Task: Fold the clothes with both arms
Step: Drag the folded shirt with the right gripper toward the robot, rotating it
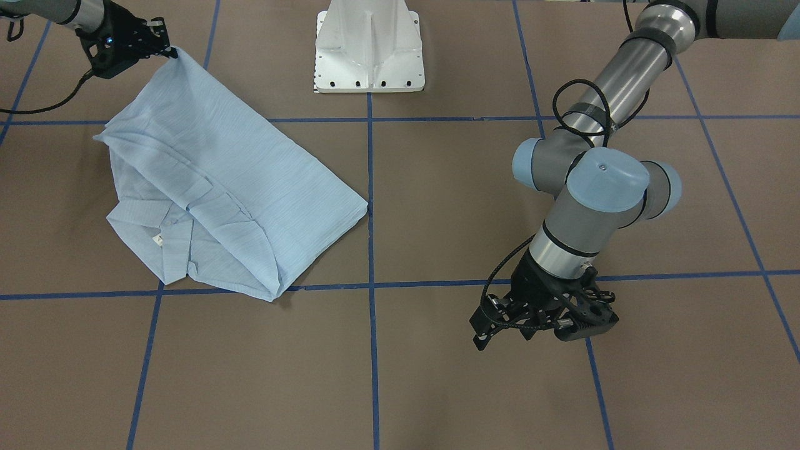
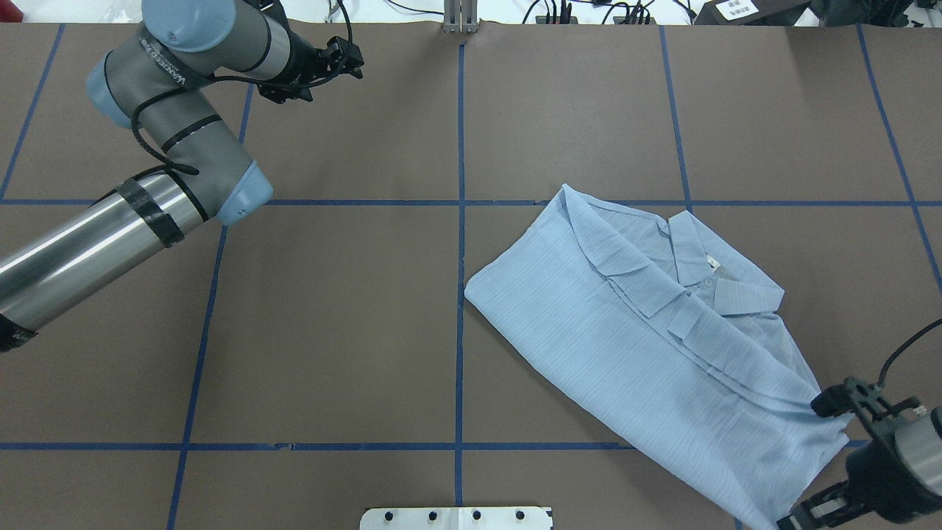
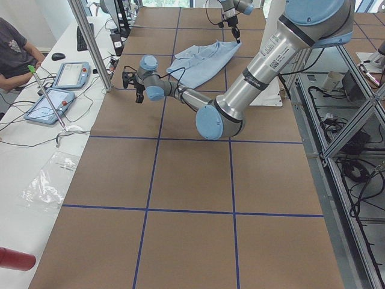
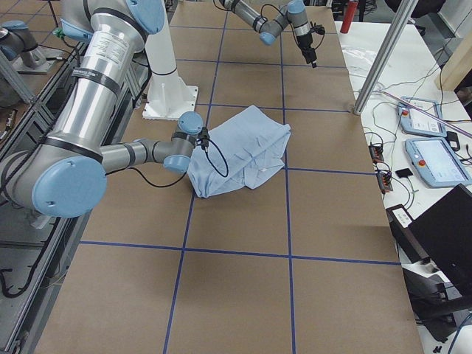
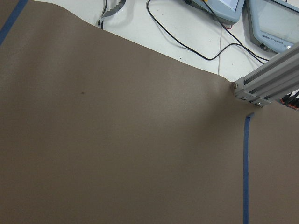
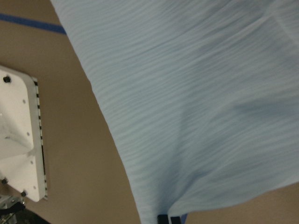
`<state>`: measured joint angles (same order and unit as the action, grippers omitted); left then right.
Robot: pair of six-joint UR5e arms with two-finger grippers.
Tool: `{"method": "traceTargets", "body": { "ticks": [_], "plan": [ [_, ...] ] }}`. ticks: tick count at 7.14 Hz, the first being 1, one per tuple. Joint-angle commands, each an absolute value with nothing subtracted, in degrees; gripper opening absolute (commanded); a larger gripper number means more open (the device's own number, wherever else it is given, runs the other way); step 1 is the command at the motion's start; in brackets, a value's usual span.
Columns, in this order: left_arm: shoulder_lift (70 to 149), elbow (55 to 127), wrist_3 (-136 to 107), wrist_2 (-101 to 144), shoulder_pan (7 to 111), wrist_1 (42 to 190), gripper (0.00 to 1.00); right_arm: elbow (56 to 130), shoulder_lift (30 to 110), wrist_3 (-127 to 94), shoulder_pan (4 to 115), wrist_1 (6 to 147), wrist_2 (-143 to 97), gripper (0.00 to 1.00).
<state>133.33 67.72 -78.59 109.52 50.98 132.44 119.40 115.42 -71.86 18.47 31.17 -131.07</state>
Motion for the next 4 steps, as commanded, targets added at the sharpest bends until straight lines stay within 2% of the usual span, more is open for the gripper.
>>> {"method": "traceTargets", "body": {
  "ticks": [1,4],
  "plan": [
    [132.63,68.73,-78.57,109.51,50.98,132.54,1.00,119.36,113.65,-74.00,12.57,30.06,-128.41,0.99],
    [132.63,70.57,-78.49,110.12,50.45,132.54,1.00,119.18,111.46,-73.57,18.51,30.06,-128.50,1.00]
  ]
}}
